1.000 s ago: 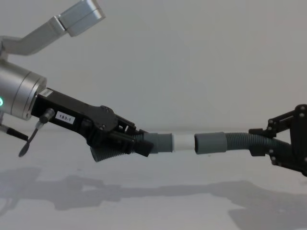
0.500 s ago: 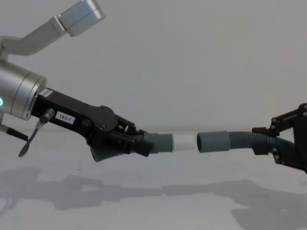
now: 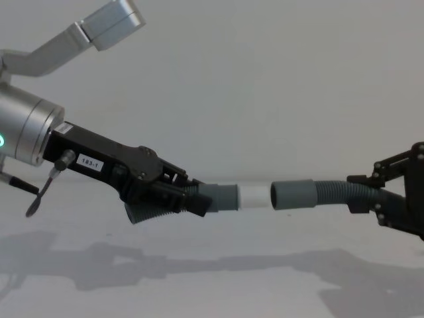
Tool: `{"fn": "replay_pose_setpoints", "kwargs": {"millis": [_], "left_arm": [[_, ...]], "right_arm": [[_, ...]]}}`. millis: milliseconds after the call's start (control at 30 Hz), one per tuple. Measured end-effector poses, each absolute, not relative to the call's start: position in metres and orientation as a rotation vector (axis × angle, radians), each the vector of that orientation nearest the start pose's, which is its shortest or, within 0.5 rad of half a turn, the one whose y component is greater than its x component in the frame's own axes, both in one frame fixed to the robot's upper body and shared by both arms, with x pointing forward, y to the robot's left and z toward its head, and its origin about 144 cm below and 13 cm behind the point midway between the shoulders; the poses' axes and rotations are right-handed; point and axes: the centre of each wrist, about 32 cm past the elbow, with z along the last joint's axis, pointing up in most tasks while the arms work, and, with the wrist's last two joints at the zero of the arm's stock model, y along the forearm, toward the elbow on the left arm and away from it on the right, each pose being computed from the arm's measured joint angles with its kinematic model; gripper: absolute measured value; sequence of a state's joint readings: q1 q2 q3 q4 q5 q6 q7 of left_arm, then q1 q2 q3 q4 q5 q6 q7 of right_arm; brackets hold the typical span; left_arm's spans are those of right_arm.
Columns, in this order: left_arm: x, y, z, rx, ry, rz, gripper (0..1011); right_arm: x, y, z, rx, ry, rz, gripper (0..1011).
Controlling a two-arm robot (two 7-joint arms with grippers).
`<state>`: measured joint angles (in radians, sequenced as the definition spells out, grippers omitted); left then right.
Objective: Use both hands to pick up one end of the pipe from the table, align the ends, and insert them.
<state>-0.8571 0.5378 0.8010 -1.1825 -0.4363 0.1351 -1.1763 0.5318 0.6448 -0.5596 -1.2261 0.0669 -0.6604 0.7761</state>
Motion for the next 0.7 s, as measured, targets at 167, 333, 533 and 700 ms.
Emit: {"fn": "replay_pose_setpoints", "kwargs": {"millis": [167, 333, 533, 700], "left_arm": [[0.6244, 0.2569, 1.2907, 0.449, -0.096, 0.05, 327], [0.6244, 0.2569, 1.2907, 0.45, -0.096, 0.05, 327], [0.6244, 0.2569, 1.2907, 0.45, -0.096, 0.05, 327], [0.6244, 0.2569, 1.2907, 0.449, -0.096, 0.05, 327]], "right_arm": [[0.5665, -0.3366, 1.2136, -0.337, -0.805, -0.285, 210], [0.5665, -0.3354, 1.2133, -0.334, -0.804, -0.282, 210], [0.5666, -0.3343, 1.2132, -0.331, -0.802, -0.281, 210], [0.5668, -0.3335, 1.2133, -0.329, -0.802, -0.281, 210]]}}
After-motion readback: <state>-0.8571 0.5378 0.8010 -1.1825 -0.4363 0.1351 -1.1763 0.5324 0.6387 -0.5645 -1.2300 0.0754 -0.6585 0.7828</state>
